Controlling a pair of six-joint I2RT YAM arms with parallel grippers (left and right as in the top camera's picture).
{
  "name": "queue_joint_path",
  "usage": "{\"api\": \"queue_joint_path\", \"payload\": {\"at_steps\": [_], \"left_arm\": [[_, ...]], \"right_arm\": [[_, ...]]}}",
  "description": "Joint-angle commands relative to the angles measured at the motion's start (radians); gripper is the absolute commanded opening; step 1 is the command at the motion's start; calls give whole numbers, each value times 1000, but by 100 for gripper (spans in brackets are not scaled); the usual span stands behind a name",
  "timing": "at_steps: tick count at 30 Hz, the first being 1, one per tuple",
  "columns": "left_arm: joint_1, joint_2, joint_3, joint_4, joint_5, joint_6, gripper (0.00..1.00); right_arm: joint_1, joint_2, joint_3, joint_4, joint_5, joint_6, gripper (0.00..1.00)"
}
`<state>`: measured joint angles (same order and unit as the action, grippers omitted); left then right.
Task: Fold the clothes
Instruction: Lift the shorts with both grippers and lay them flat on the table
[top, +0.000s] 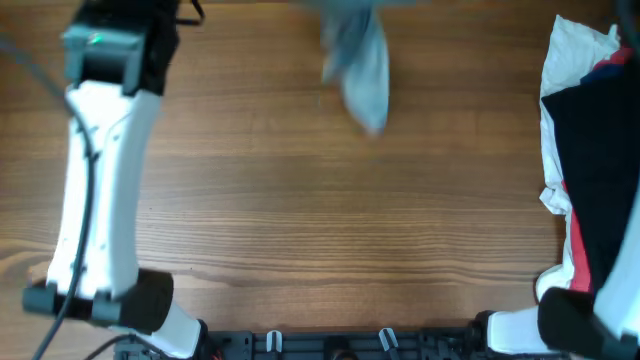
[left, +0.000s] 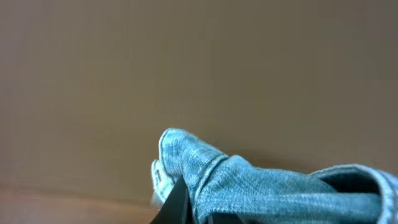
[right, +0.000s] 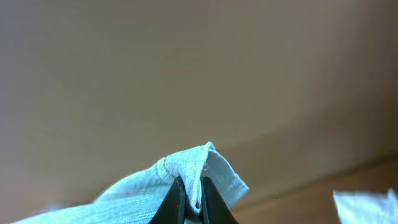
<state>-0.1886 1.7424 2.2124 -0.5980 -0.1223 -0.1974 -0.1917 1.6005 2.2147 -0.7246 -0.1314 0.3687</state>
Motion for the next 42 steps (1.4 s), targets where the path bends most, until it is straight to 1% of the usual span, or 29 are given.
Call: {"api": "queue_joint_path", "payload": {"at_steps": [1, 4, 8, 10, 12, 13, 16, 20, 25, 27, 28, 31, 33, 36, 39, 42], "left_arm": [[50, -46, 56, -175, -137, 36, 4], [50, -18, 43, -484, -137, 27, 4], [52, 66, 23, -770, -145, 22, 4], [53, 116, -4, -830, -145, 22, 4], [56, 156, -40, -858, -145, 18, 4], [56, 186, -71, -874, -153, -4, 4], [56, 244, -152, -916, -168, -34, 4], [55, 249, -248, -964, -153, -105, 4], [43, 246, -263, -1086, -47, -102, 4], [34, 232, -274, -1087, 27, -80, 4], [26, 225, -277, -1087, 57, -65, 4], [15, 209, -277, -1087, 62, -33, 4], [10, 186, -278, -1087, 67, -34, 4], [-6, 142, -280, -1087, 140, -32, 4], [-31, 106, -307, -1087, 159, -30, 4], [-65, 72, -382, -1086, 161, -47, 4]], "right_arm": [[-67, 15, 21, -103, 127, -96, 4], [-35, 66, 2, -278, 91, -185, 4], [23, 193, -19, -502, 33, -267, 4], [49, 261, -30, -607, 37, -283, 4], [66, 322, -47, -687, 43, -290, 4], [74, 357, -60, -728, 61, -290, 4], [77, 424, -101, -803, 126, -284, 4], [68, 426, -189, -800, 179, -208, 4], [65, 426, -224, -800, 187, -202, 4], [65, 422, -224, -794, 186, -201, 4], [65, 416, -224, -767, 183, -202, 4], [63, 379, -222, -674, 172, -206, 4], [63, 334, -222, -610, 160, -206, 4], [63, 259, -222, -538, 161, -212, 4], [62, 206, -222, -547, 161, -212, 4], [63, 202, -228, -624, 161, -233, 4]]}}
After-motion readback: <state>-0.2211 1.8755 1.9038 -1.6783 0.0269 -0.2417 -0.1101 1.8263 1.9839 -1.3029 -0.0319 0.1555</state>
